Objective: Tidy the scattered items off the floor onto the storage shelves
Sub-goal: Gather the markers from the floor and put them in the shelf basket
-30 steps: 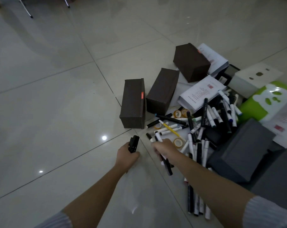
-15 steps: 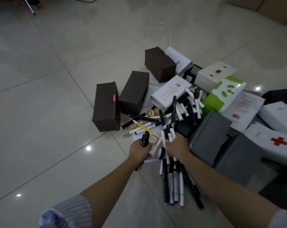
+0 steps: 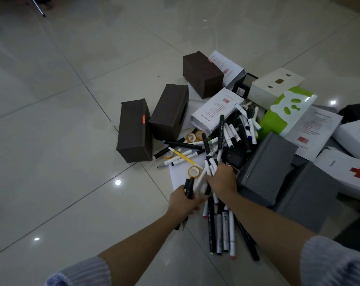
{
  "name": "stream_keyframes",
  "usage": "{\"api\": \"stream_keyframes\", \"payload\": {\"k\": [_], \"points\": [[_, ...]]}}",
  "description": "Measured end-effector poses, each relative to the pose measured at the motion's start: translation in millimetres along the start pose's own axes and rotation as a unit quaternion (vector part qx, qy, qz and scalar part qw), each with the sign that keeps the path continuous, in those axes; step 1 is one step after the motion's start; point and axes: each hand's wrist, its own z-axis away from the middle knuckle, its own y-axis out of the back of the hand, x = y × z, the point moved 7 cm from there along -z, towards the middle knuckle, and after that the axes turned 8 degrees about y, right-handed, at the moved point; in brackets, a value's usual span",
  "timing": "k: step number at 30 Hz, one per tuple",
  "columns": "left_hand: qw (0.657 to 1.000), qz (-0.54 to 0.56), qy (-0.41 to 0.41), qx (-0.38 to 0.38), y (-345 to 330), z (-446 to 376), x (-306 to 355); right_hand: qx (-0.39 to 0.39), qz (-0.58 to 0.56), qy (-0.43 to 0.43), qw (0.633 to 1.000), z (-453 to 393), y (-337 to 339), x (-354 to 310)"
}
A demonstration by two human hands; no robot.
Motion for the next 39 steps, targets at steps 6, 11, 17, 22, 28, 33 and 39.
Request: {"api": "stream_keyframes", "payload": {"k": [6, 11, 17, 22, 28, 33, 39], "points": [[0.988, -0.156, -0.021, 0.002, -41, 15, 5, -0.017, -0.052, -0.012, 0.998, -3, -4, 7], [0.989, -0.143, -0.031, 0.014, -32, 8, 8, -0.022, -0.129, -0.025, 0.991, -3, 7, 5], [0.997, -0.065, -0.024, 0.022, 2, 0, -4, 0.064, -0.348, -0.171, 0.919, -1, 27, 22], [0.991, -0.114, -0.056, 0.050, 12, 10, -1, 0.080, -0.473, -0.236, 0.845, 4, 22, 31], [0.946, -0.302, -0.115, -0.015, -39, 21, -10, 0.009, -0.446, -0.207, 0.871, 12, 24, 29], [0.967, -0.225, -0.122, -0.005, -20, 14, -1, 0.003, -0.378, -0.215, 0.901, 10, 23, 41], [0.998, 0.037, -0.043, 0.042, 26, 0, 9, 0.066, -0.337, -0.270, 0.900, 9, 19, 59]]}}
